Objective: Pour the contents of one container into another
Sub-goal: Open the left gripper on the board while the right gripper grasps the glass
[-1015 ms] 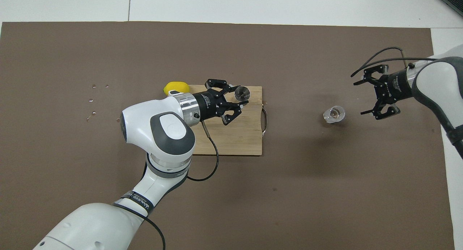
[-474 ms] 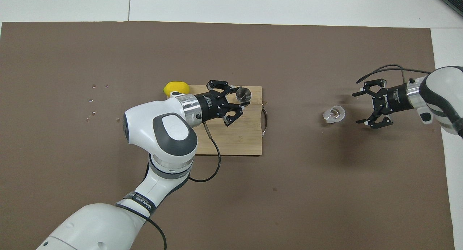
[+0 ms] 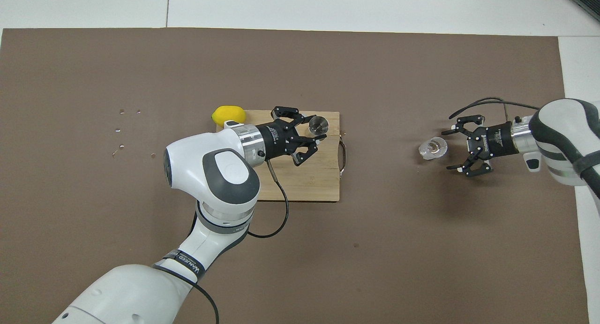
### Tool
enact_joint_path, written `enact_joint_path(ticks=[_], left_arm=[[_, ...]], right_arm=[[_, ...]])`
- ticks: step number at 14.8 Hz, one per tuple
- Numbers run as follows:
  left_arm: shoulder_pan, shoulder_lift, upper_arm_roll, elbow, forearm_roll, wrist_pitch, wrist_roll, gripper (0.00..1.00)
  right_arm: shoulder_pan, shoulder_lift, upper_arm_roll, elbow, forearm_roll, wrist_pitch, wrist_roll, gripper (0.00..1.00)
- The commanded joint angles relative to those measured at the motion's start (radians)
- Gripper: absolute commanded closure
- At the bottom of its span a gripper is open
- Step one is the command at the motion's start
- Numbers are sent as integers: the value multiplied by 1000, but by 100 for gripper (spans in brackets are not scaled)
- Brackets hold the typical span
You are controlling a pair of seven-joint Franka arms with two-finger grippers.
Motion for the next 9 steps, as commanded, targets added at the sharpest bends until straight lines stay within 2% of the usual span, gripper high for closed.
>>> enact_joint_path(ticks=[1,2,4,5,6,9], left_arm=[[-19,11,11,5,-22,24,-9,85],[-19,9,11,2,-22,24,-11,68],[-19,9,11,1,-17,26,-11,46],[-19,9,11,1,-12,26,-12,11],[-19,9,12,1,-11,26,-14,0],[-9,-9,11,12,84,8,-22,0]], right_arm=[[6,-17,7,-44,67,56,-36,0],[10,-17,7,-48,73,61,-38,0],[12,-17,7,-55,78,70,-39,0],[13,-18,7,-55,78,70,-39,0],[21,-18,9,-55,78,71,-47,0],[29,-18,9,-55,78,74,-59,0]])
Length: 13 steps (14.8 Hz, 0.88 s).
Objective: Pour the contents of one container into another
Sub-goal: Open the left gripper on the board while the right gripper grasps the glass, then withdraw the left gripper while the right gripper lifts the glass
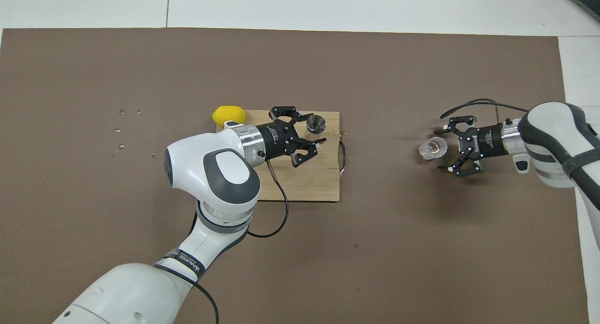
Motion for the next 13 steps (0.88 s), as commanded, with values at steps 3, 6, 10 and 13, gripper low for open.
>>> enact_joint_path(ticks=[3,6,10,13], left_arm=[[-1,-76,12,-18,70,-44,-30,0],[42,-145,12,-45,159,-102,-30,0],[157,-194,12,-38,465,-222,-27,0],[260,-228,12,-24,723,-282,-27,0]], right_arm=[[3,-17,3,-26,30,27,-37,0],[3,-17,4,-23,30,27,-37,8],[3,-17,4,-20,30,27,-40,46],[3,-18,4,-11,30,21,-34,84]])
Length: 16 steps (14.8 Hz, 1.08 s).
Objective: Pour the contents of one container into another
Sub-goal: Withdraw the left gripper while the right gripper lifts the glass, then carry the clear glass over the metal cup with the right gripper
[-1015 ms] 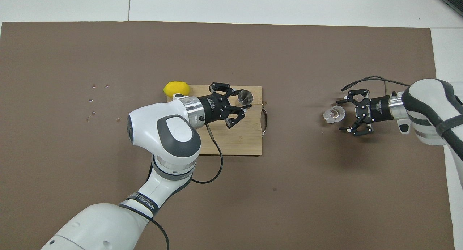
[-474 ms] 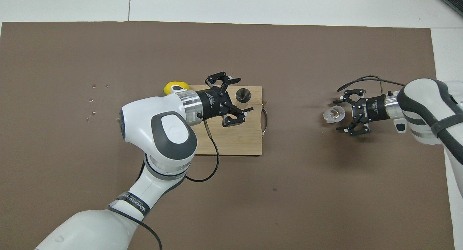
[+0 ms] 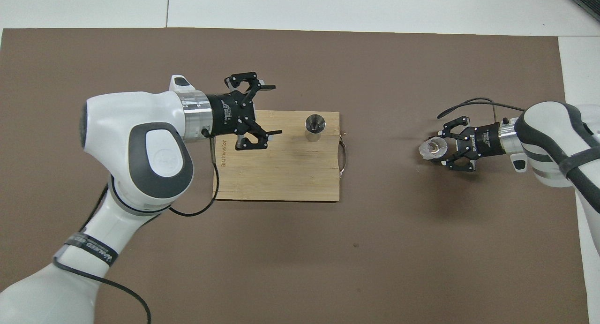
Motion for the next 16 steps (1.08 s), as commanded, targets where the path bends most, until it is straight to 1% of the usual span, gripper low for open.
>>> enact_joint_path(ticks=[1,2,3,7,10,11,13,16], left_arm=[[90,-57,-3,-3,230,-80,-4,0],[119,-60,-3,11,309,-104,-4,0],[141,-60,-2,26,389,-118,-4,0],[208,-76,6,60,739,-122,4,0],[234,-93,8,59,932,-146,22,0],[247,-100,8,57,953,-158,68,0],[289,-105,8,68,953,-187,238,0],[314,-111,9,103,953,-295,500,0]], right_arm=[[-4,-19,4,-9,30,14,-23,92],[-4,-21,4,-2,30,11,-19,98],[-4,-24,4,2,30,11,-11,100],[7,-41,6,20,30,17,56,100],[56,-61,6,47,25,37,165,100],[83,-61,6,64,19,45,217,100],[125,-65,4,87,13,74,303,100],[195,-65,3,124,9,102,413,100]])
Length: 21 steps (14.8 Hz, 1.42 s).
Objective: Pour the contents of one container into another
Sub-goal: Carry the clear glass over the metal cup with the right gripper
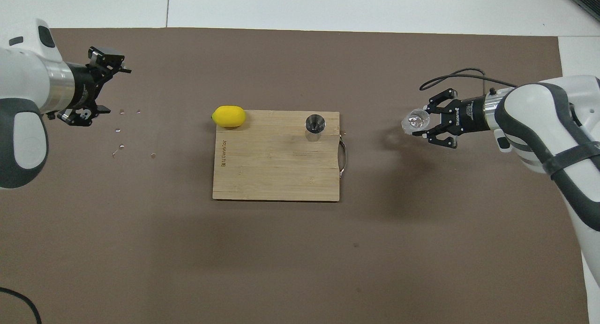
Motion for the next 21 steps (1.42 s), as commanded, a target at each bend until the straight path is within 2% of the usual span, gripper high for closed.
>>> enact_joint_path(ticks=[1,6,9,12,14,17,21], left_arm=[[34,-26,-6,31,21,-117,246,0],[81,-78,-6,27,29,-263,695,0],[86,-124,-7,33,36,-369,877,0],[152,-163,-103,42,81,-481,901,0],[198,-165,-160,111,86,-586,903,0],[187,-135,-148,217,84,-686,903,0],[186,-180,-148,156,84,-674,902,0]], right_arm=[[52,-3,-3,40,-5,16,109,100],[153,11,0,127,-139,68,347,100],[199,29,0,169,-202,94,456,100],[244,38,0,172,-248,114,534,100],[265,45,0,192,-274,133,574,100],[296,58,0,222,-345,134,649,100],[342,58,0,222,-414,145,694,100]])
